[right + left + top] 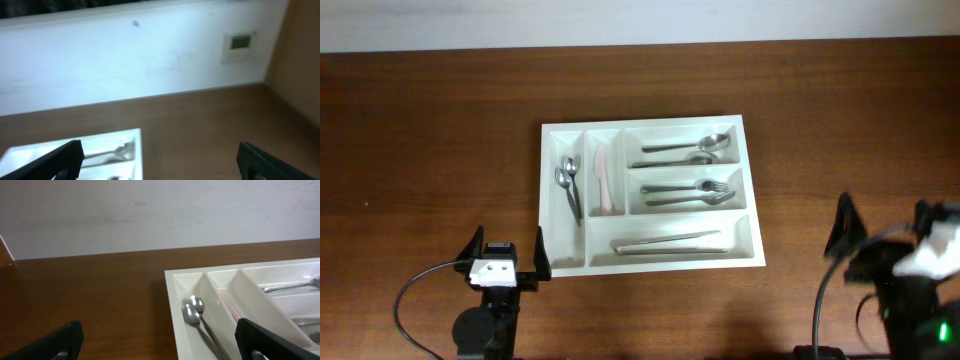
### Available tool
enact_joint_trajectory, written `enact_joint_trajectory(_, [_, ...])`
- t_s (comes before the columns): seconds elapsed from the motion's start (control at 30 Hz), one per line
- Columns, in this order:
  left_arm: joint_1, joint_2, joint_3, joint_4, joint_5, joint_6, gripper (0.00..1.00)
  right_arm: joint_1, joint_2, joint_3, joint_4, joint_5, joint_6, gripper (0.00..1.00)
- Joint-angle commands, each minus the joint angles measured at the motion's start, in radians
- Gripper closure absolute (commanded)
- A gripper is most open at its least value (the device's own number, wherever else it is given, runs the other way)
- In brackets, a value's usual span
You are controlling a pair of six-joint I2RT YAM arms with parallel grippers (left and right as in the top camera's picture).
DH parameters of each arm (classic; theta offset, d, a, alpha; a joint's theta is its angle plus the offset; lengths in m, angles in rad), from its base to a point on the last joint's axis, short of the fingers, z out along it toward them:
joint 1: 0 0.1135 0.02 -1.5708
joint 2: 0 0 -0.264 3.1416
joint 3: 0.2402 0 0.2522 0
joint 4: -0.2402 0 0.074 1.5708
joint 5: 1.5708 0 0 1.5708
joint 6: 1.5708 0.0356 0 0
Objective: Pack container
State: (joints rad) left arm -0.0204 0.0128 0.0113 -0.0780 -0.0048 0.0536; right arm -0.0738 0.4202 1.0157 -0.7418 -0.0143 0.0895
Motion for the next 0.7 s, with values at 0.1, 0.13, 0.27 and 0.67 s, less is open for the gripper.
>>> enact_joint_trajectory(0.1, [-0.003, -0.008, -0.003, -0.005, -0.003, 0.016, 0.01, 0.091, -0.155, -0.111, 0.100, 0.016, -0.008, 0.01])
enact_joint_trajectory(0.13, [-0.003, -0.008, -0.003, -0.005, -0.003, 0.016, 0.01, 0.093, -0.172, -0.135, 0.138, 0.019, -0.008, 0.01])
enact_joint_trajectory(0.27, [-0.003, -0.008, -0.003, -0.005, -0.003, 0.016, 0.01, 0.092, -0.225, -0.241, 0.300, 0.027, -0.016, 0.01])
enact_joint_trajectory(0.67, [-0.003, -0.008, -0.003, -0.005, -0.003, 0.016, 0.01, 0.092, -0.344, -0.569, 0.632, 0.027, -0.033, 0.01])
